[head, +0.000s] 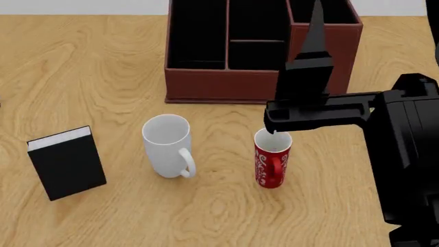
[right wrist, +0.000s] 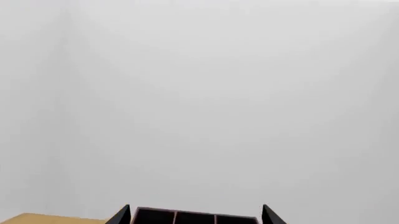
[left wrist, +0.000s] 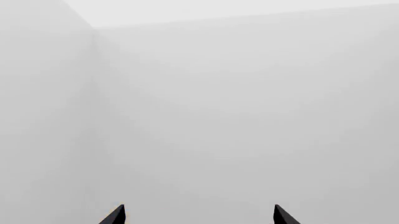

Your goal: Pick up the white mug and place it to the right of the caddy.

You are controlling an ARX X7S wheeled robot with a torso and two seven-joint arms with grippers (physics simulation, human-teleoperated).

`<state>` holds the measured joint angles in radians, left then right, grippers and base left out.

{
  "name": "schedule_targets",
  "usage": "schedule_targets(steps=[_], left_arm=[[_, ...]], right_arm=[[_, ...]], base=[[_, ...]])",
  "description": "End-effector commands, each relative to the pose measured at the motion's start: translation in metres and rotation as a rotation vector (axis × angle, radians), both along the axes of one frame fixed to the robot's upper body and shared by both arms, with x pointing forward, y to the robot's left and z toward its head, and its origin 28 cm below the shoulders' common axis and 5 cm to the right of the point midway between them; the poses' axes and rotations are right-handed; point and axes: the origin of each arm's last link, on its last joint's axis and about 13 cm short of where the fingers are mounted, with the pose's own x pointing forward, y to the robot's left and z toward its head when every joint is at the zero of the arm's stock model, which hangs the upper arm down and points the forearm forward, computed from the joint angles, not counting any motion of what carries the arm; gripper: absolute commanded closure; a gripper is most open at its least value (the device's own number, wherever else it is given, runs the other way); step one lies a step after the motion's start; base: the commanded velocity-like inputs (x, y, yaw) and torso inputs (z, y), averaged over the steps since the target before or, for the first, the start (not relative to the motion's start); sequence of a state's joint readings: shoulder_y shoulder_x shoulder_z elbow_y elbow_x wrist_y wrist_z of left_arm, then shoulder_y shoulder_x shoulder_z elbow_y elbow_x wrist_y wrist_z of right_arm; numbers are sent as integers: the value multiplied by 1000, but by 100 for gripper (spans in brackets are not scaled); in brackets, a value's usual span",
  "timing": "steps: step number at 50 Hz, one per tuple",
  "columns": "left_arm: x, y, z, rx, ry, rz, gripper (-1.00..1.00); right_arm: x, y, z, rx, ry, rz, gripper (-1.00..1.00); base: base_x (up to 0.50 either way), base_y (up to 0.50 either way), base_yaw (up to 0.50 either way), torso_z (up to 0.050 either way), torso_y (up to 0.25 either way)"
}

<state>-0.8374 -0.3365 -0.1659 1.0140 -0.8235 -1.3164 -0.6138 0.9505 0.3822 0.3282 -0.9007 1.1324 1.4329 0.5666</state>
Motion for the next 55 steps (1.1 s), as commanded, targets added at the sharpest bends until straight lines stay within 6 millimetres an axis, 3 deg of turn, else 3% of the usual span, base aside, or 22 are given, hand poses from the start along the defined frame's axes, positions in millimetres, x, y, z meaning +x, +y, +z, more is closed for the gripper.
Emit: schedule_targets(steps=[1,26,45,55], left_arm=[[-5,2,0,14,-11,20,-100],[-4,6,-3,-2,-2,23,-100],[-4,8,1,3,-6,31,-100],[-3,8,-4,0,-4,34,-100]], right_arm=[[-4,0,4,-23,-28,10,-100],[5,3,4,-12,-13,32,-100],[6,4,2,-11,8,30,-100],[6,3,2,-2,7,36,-100]], base=[[0,0,0,0,0],[0,-267,0,0,0],[0,1,0,0,0],[308,-49,0,0,0]])
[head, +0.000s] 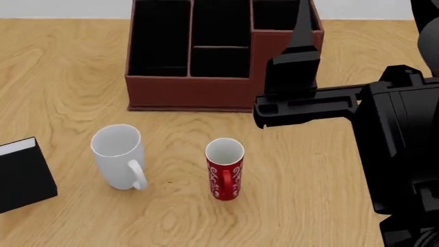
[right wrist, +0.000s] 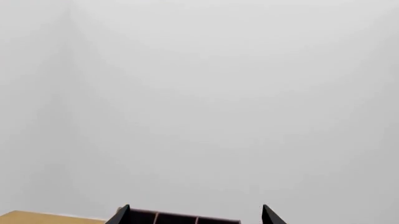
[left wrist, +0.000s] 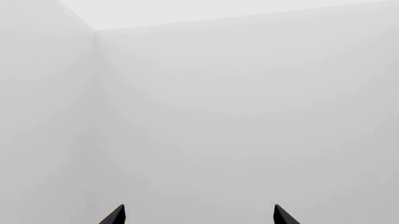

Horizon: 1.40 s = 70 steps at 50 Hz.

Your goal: Pick up the white mug and place it to the right of the caddy.

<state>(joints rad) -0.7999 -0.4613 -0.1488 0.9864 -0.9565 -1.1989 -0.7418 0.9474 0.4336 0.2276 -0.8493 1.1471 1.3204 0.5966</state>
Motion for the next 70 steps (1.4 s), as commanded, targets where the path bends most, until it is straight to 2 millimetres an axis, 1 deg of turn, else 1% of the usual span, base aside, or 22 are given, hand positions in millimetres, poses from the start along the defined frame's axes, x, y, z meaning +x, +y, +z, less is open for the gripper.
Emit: schedule_targets(steps=[1,2,6,8,9,10,11,13,25,27,30,47,53,70], left_arm=[[1,0,-3,-1,2,0,-100],[2,0,1,0,3,0,-100],[1,-1,-3,-2,5,1,-100],[1,-1,-3,0,4,0,-100],[1,-1,1,-1,5,0,-100],[0,-2,-2,0,4,0,-100],[1,-2,2,1,4,-1,-100],[0,-2,-2,3,5,0,-100],[0,-3,-3,7,7,0,-100],[1,-3,1,7,7,1,-100],[1,-2,-4,7,8,2,-100],[2,-2,-5,9,6,0,-100],[1,-2,-3,14,4,3,-100],[-1,-3,-2,19,-2,4,-100]], right_arm=[[0,-1,-1,5,4,5,-100],[0,-1,-1,6,5,4,-100],[0,-2,-1,11,5,5,-100],[0,-2,-1,15,5,6,-100],[0,-3,-1,16,5,6,-100],[-1,-3,-2,18,5,7,-100],[-1,-3,-2,19,4,6,-100],[-1,-4,-3,20,4,7,-100],[-2,-5,-4,22,5,6,-100],[-2,-5,-4,22,7,7,-100],[-1,-4,-4,19,7,10,-100],[-1,-4,-5,24,14,15,-100],[-2,-6,-7,34,16,13,-100],[-7,-7,-8,37,3,16,-100]], base=[[352,-55,0,0,0],[363,-59,0,0,0],[370,-61,0,0,0],[387,-59,0,0,0],[398,-59,0,0,0],[398,-59,0,0,0],[402,-55,0,0,0],[396,-57,0,0,0],[397,-59,0,0,0],[398,-59,0,0,8],[401,-59,0,0,0],[387,-57,0,0,1],[175,-10,0,0,2],[-1,0,0,0,1]])
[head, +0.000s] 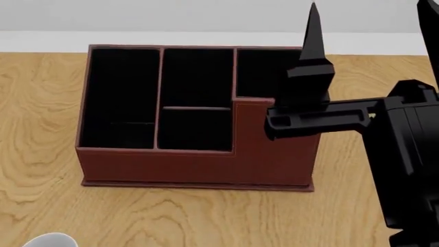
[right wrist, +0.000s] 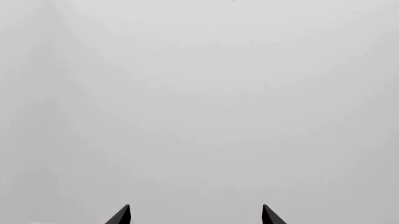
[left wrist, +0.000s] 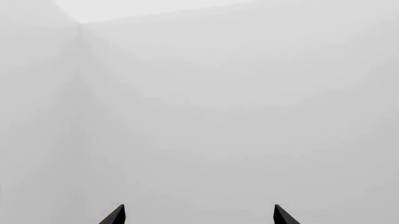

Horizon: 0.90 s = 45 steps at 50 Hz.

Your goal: Pick up the white mug and place it to the right of the caddy.

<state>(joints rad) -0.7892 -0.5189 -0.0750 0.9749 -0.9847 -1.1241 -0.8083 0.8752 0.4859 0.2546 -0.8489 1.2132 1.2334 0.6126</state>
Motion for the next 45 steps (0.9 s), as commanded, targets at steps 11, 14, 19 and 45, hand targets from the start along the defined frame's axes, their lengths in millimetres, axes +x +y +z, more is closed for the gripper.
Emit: schedule_targets(steps=[11,14,19,45], left_arm=[[-8,0,5,22,-43,-41,-100],[-8,0,5,27,-41,-35,-100],[-8,2,5,29,-38,-28,-100],[-7,0,5,33,-37,-25,-100]], right_arm=[[-3,0,1,0,-10,3,-100],[-4,1,2,1,-12,6,-100],[-3,2,1,-1,-7,6,-100],[-5,-1,-2,9,-4,5,-100]], base=[[0,0,0,0,-7],[0,0,0,0,-89],[0,0,0,0,-101],[0,0,0,0,-102]])
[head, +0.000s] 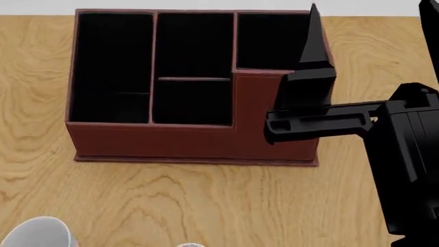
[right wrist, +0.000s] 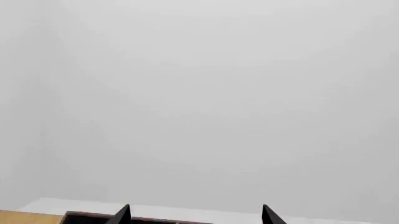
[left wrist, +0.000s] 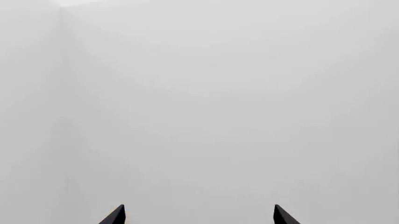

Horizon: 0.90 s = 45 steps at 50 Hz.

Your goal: Pick up the white mug and place it to the right of the caddy.

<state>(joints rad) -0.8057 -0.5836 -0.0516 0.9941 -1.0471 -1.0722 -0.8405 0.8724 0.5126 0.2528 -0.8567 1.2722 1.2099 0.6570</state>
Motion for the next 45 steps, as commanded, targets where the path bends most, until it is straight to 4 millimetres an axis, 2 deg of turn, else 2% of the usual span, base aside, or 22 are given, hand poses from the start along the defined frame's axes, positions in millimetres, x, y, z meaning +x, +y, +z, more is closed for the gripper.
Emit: schedule_targets(steps=[1,27,45], left_arm=[[0,-1,-2,2,2,-2,-100],[2,-3,-2,11,0,-2,-100],[2,-2,-3,8,3,3,-100]], right_arm=[[0,-1,-3,9,5,1,-100],[0,-3,-6,10,16,1,-100],[1,-2,-7,11,24,-5,-100]], base=[[0,0,0,0,-102],[0,0,0,0,-102],[0,0,0,0,0]])
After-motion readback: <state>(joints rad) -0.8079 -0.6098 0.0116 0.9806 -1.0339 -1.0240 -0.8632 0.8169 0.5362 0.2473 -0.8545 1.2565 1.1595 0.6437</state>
